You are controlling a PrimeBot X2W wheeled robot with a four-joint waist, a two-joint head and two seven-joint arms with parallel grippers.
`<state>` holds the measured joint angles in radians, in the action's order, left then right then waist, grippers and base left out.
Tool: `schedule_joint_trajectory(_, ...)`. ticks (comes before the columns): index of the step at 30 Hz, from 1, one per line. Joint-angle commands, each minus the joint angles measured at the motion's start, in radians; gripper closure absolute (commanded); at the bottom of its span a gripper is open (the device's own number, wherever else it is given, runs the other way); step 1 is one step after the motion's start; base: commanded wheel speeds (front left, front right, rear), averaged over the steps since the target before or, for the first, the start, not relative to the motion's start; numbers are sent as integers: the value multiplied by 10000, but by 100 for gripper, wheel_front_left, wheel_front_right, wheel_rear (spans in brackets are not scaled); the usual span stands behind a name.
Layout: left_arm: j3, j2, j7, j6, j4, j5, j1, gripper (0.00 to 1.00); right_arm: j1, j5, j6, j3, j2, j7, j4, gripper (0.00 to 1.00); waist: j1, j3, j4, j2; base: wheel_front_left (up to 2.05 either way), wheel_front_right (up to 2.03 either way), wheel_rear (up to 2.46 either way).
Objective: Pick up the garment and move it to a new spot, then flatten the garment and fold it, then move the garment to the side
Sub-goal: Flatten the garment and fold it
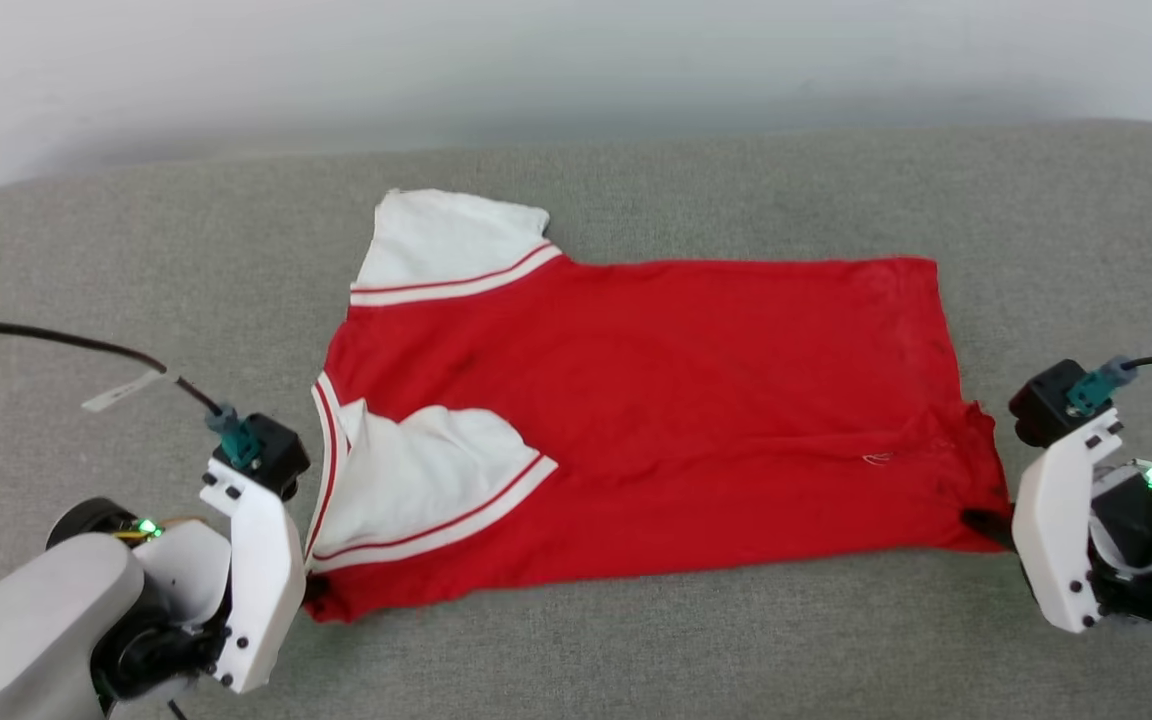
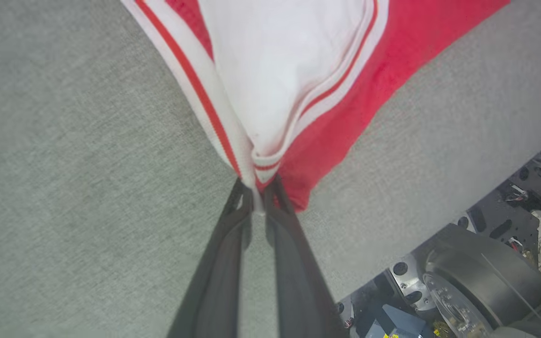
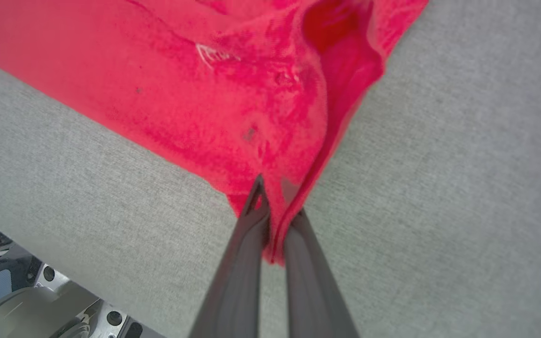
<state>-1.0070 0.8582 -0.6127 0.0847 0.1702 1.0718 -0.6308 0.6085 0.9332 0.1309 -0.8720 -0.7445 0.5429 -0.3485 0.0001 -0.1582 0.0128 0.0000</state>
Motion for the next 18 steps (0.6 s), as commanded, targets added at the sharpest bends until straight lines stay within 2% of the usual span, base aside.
schedule_joint_trajectory(1, -14, 86, -1, -50, -63, 53, 200, 100, -216, 81, -4, -36, -171, -26, 112, 100, -1, 181, 18, 0, 0, 0, 0)
schedule_joint_trajectory(9, -49, 585, 94, -340, -972, 451, 983, 100, -1144, 520, -5, 7, -1329, -49, 1290, 100, -1, 369, 43, 0, 0, 0, 0)
schedule_joint_trajectory(11, -132, 660, 173, -501, -1027, 425, 1206, 100, -1705, 557, -5, -26, -1174, 42, 1215, 100, -1, 250, 97, 0, 0, 0, 0)
schedule_joint_trajectory(17, -235, 593, 174, -546, -786, 404, 1354, 100, -2060, 306, -5, -9, -650, -118, 735, 100, -1, 86, 153, 0, 0, 0, 0)
schedule_joint_trajectory(18, -203, 580, 231, -586, -747, 413, 1350, 54, -2044, 261, -5, 69, -573, -274, 661, 76, -1, 89, 158, 0, 0, 0, 0)
